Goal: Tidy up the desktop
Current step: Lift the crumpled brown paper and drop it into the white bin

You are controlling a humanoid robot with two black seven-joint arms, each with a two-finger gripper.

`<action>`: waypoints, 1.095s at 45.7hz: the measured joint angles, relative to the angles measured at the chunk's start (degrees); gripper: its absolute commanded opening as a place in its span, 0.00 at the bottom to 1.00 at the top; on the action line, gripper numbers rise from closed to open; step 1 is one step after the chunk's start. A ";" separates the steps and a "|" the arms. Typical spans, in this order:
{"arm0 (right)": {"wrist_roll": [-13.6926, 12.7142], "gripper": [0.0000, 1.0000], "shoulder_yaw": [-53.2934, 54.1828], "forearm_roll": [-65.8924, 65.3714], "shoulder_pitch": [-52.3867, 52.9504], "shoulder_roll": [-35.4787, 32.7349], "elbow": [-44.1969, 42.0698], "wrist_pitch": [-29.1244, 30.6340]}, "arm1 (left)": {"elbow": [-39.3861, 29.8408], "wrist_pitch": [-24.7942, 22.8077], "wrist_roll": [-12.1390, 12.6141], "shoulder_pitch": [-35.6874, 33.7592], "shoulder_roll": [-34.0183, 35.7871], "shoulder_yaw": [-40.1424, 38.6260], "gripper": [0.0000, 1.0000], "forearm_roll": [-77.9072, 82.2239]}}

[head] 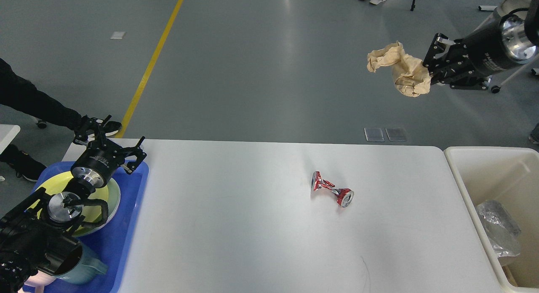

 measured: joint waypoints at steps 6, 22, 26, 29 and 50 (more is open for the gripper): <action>-0.04 0.00 -0.62 -0.24 -4.30 -0.82 -2.00 -5.02 | 0.00 0.00 0.00 0.00 0.00 0.00 0.96 0.00; -0.11 0.02 -1.63 0.22 -33.99 -1.49 -20.31 -23.51 | 0.00 0.00 0.00 0.00 0.00 0.00 0.96 0.00; -0.10 0.56 0.10 0.22 -40.09 -2.13 -24.08 -26.73 | 0.00 0.00 0.00 0.00 0.00 0.00 0.96 0.00; -0.10 0.88 2.20 0.21 -44.82 -2.36 -27.17 -29.84 | 0.00 0.00 0.00 0.00 0.00 0.00 0.96 0.00; 0.36 1.00 11.61 0.11 -65.93 5.43 -42.79 -37.27 | 0.00 0.00 0.00 0.00 0.01 0.00 0.96 0.00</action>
